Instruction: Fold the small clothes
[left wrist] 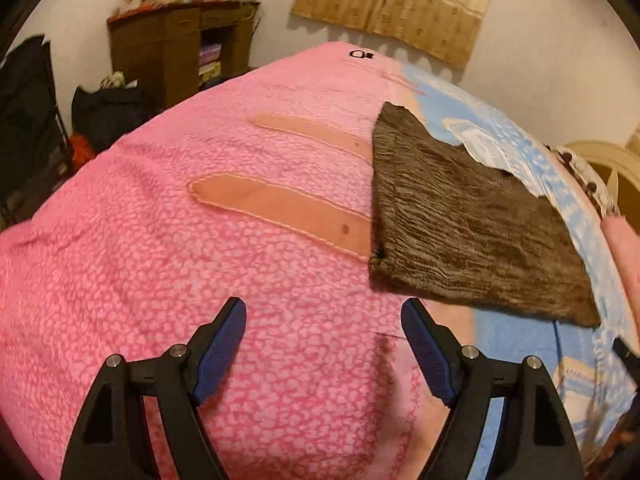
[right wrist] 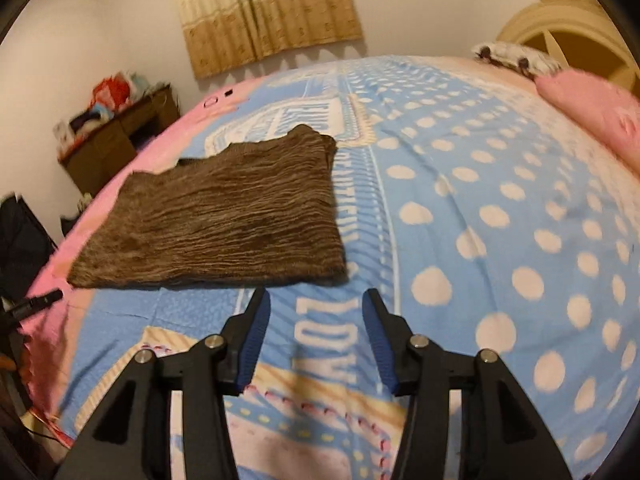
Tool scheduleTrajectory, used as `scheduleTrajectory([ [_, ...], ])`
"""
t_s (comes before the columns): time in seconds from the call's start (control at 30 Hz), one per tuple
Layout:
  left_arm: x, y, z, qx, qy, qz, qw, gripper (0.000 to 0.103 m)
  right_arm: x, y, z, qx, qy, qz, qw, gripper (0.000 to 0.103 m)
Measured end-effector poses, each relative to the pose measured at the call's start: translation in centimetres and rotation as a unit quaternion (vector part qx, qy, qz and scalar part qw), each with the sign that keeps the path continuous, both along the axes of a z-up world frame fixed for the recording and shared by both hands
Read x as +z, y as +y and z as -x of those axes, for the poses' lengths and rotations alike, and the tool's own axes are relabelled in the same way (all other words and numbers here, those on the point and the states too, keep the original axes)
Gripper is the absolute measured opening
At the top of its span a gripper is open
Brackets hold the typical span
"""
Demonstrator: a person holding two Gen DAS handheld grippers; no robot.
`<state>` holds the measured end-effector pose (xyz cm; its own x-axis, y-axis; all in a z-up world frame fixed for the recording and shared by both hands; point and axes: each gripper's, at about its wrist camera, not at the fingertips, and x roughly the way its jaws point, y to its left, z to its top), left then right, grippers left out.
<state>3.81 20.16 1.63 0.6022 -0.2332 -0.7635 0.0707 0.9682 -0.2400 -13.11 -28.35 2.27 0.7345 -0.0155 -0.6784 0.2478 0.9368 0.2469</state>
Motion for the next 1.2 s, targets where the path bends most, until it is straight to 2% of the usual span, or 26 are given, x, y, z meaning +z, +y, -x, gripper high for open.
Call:
scheduleTrajectory([
  [0.17,0.6,0.6,-0.3,0.005,-0.001,0.050,0.9987,0.080,-0.6,-0.1,0.1,-0.008,-0.008,-0.046,0.999,0.052],
  [0.27,1.0,0.2,-1.2,0.004,-0.006,0.060,0.9982,0.080,-0.5,0.3,0.4,-0.007,-0.014,-0.045,0.999,0.052],
  [0.37,1.8,-0.9,-2.6,-0.008,-0.027,0.058,0.9979,0.080,-0.4,0.5,0.5,-0.002,-0.017,-0.043,0.999,0.064],
  [0.47,1.0,-1.8,-4.2,-0.023,-0.005,0.060,0.9979,0.080,0.0,0.0,0.2,-0.008,-0.021,-0.032,0.999,0.064],
  [0.6,-0.8,-2.2,-4.7,-0.017,0.021,0.106,0.9941,0.080,-0.3,-1.1,-0.9,-0.018,-0.014,-0.029,0.999,0.064],
  [0.73,-0.5,-2.7,-3.9,-0.027,0.005,0.085,0.9960,0.080,-1.0,-1.9,-1.9,-0.018,-0.006,-0.037,0.999,0.064],
  [0.87,0.8,-2.8,-3.8,-0.033,-0.015,0.094,0.9949,0.080,-0.9,-2.4,-3.0,-0.013,-0.009,-0.046,0.999,0.064],
  [0.97,1.8,-3.4,-4.5,-0.021,-0.023,0.079,0.9964,0.080,-0.6,-2.3,-4.2,-0.004,-0.011,-0.039,0.999,0.064],
  [1.07,2.7,-5.0,-5.0,-0.039,-0.035,0.084,0.9951,0.080,-0.1,-2.4,-6.0,-0.002,-0.007,-0.031,0.999,0.064],
  [1.13,3.3,-6.4,-4.9,-0.047,-0.058,0.048,0.9961,0.080,0.7,-2.7,-7.0,-0.001,-0.017,-0.041,0.999,0.064],
  [1.2,3.1,-6.7,-4.9,-0.032,-0.074,0.011,0.9967,0.080,1.6,-2.3,-7.7,0.003,-0.033,-0.052,0.998,0.064],
])
